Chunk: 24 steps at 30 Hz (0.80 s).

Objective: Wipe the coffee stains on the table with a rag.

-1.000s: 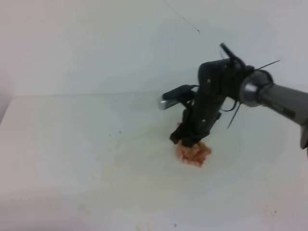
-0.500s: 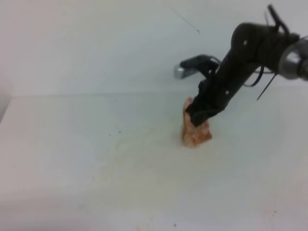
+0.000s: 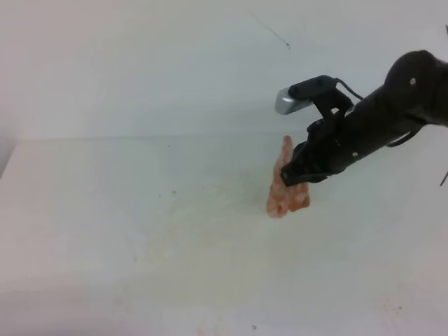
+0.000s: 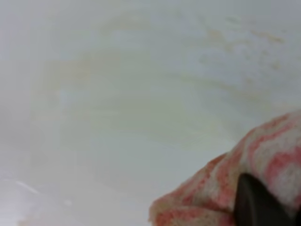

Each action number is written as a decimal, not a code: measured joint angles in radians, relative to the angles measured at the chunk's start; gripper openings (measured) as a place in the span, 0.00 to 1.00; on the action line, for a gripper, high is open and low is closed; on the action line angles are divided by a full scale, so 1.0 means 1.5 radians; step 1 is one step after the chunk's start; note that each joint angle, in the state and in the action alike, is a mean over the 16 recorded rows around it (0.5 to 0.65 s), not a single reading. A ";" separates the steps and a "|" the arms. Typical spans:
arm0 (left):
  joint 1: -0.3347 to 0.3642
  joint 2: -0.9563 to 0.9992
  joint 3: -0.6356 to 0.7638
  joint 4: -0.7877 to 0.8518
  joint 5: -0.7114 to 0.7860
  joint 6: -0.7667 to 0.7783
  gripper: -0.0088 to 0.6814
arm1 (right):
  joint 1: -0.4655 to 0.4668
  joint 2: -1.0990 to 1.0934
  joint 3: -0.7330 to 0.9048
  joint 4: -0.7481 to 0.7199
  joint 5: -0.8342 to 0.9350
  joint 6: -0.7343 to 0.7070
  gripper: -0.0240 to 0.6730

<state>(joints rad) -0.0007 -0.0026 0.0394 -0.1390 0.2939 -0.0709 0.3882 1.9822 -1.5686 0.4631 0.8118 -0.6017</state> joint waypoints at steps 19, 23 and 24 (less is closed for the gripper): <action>0.000 0.001 0.000 0.000 0.000 0.000 0.01 | 0.003 -0.082 0.062 0.066 0.013 -0.041 0.52; 0.000 0.001 0.000 0.000 0.000 0.000 0.01 | 0.003 -0.145 0.062 0.034 0.039 -0.040 0.37; 0.000 0.001 0.000 0.000 0.000 0.000 0.01 | 0.004 -0.164 0.062 0.023 0.046 -0.039 0.32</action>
<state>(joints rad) -0.0007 -0.0009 0.0394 -0.1390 0.2939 -0.0709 0.3935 1.7367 -1.4760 0.4976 0.8805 -0.6605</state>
